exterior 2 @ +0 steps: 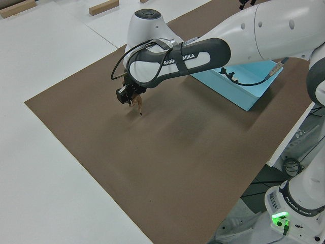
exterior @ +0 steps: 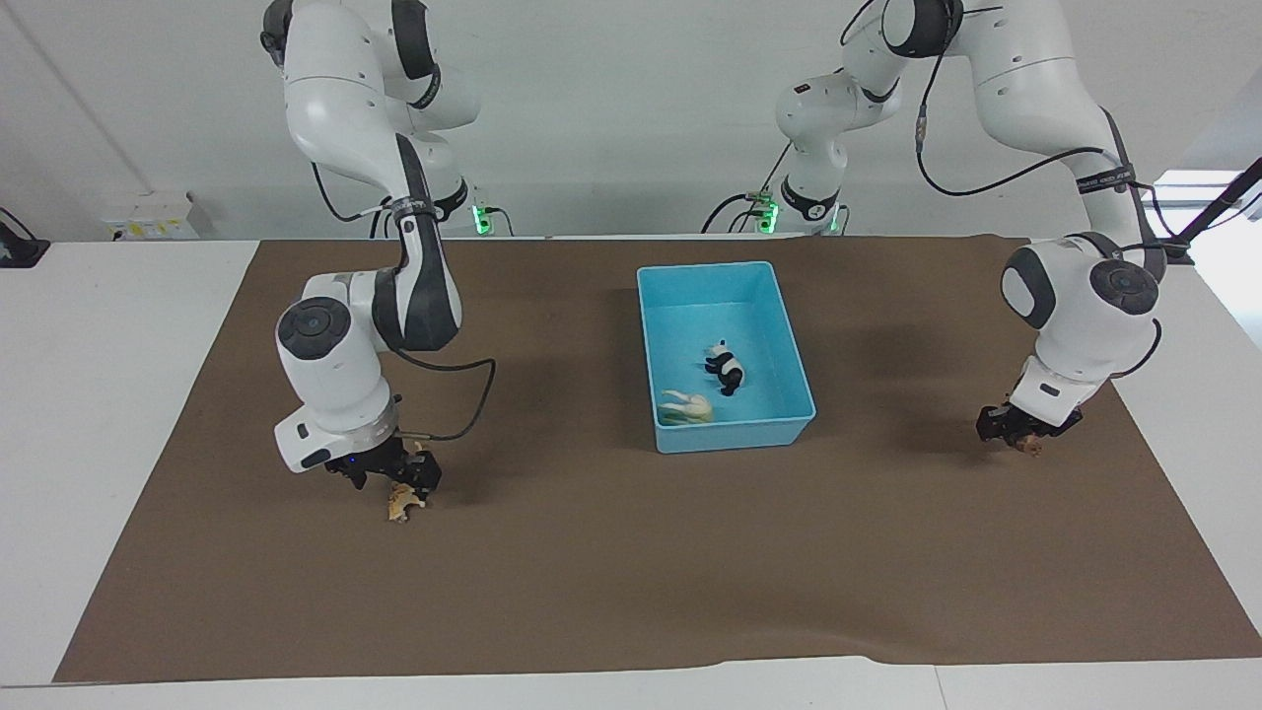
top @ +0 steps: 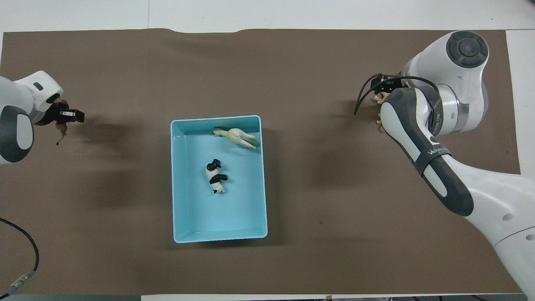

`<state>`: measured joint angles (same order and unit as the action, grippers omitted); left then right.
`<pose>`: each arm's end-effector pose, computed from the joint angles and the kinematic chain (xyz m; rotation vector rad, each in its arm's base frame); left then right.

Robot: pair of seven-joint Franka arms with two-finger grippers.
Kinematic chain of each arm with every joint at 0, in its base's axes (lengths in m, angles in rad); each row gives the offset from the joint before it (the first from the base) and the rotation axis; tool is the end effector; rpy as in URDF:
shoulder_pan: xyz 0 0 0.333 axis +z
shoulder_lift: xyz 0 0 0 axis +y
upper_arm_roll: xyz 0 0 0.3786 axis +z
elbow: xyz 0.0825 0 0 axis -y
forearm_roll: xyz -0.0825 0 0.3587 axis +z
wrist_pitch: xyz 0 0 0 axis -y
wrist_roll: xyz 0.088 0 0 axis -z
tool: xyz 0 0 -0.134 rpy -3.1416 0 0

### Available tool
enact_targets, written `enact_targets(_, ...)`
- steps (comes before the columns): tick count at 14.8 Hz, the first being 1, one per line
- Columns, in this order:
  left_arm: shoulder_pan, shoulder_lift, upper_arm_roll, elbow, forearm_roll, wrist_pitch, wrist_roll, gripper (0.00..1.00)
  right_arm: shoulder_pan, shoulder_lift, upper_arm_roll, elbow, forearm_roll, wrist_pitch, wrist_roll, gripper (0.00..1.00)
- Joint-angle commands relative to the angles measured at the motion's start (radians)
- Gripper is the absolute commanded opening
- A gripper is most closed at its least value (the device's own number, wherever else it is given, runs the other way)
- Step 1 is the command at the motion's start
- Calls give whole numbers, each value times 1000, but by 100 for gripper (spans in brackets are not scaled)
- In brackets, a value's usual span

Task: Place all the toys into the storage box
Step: 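Drop the horse with the left gripper while the right gripper grasps the dog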

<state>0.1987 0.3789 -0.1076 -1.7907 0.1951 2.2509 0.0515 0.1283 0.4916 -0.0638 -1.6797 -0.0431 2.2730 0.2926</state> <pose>0.6541 0.0768 0.3954 -3.0147 0.1019 -0.1152 0.6934 0.0492 0.3695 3.0776 -0.2977 0.1735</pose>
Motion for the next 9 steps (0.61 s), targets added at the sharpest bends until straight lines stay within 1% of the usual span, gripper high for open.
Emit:
enact_targets(1,-120,-21,8,111,-31,-178,-183,12,-18,-59,16,-124,12,85,-81,100)
enact_targets(3,-236,-60,8,157,-86,-290,-339,12,-30,-59,15,-161,12,140,-131,100)
enact_targets(4,-298,-69,8,169,-98,-318,-445,12,-32,-59,15,-164,12,151,-141,100)
enact_targets(6,-427,-86,6,165,-117,-327,-673,13,-32,-57,15,-166,12,155,-142,100)
enact_targets(7,-483,-93,6,163,-120,-347,-752,13,-32,-57,16,-173,12,167,-142,100)
enact_targets(9,-559,-129,5,133,-120,-401,-797,16,-33,-45,16,-208,12,247,-142,100)
